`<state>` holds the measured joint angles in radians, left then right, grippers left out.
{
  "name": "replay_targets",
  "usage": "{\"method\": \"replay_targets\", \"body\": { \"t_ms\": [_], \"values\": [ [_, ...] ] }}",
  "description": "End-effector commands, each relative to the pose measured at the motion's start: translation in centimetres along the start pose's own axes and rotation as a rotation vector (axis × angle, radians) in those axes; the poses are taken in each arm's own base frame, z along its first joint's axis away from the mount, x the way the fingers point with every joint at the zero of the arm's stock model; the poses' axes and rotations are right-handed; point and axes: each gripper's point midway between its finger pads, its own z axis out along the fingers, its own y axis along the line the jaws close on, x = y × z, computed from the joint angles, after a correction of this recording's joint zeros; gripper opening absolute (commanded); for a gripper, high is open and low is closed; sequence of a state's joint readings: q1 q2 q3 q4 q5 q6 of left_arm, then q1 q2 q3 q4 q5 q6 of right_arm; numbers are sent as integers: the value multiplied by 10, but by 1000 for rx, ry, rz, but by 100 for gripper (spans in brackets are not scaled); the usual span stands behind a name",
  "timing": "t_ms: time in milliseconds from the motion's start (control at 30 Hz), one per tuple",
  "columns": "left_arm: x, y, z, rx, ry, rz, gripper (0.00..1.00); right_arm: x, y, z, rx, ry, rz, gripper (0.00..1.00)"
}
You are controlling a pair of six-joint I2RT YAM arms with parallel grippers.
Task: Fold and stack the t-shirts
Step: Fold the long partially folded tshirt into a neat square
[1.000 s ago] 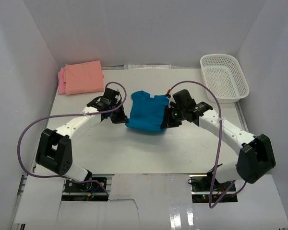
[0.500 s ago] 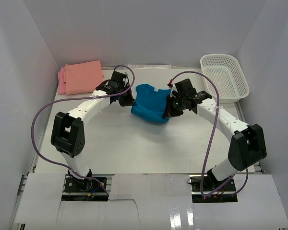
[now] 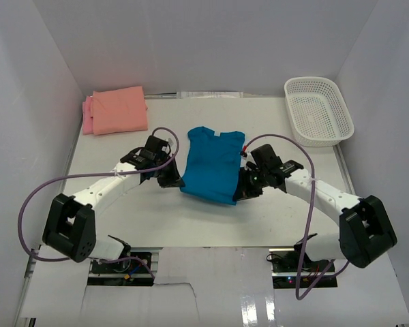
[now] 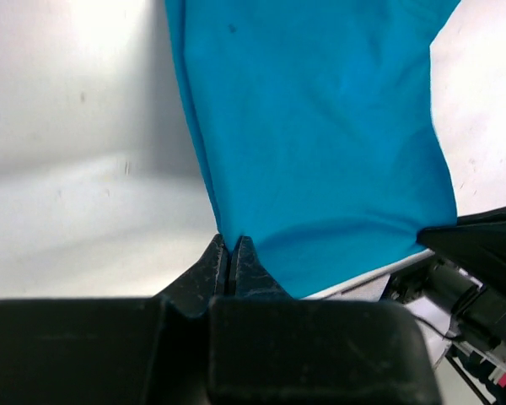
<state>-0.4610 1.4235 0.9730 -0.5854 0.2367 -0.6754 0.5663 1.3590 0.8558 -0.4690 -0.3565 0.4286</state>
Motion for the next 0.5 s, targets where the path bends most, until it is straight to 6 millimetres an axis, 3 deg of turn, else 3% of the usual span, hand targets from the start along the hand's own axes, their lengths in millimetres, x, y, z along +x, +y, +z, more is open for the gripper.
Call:
{"method": "replay_targets", "body": {
  "t_ms": [0,233,333,467],
  "values": [
    [19,5,-10,14,-1,-18,0,20,3,-4,-25,-10,23,8],
    [75,3,-13,35,66,-14,0,60,14,-9,-46,-1,27,8],
    [90,1,-13,39,89,-18,0,65,18,-12,-52,-4,28,8],
    [93,-4,-15,56,90,-23,0,57,25,-19,-59,-28,18,8]
  ]
}}
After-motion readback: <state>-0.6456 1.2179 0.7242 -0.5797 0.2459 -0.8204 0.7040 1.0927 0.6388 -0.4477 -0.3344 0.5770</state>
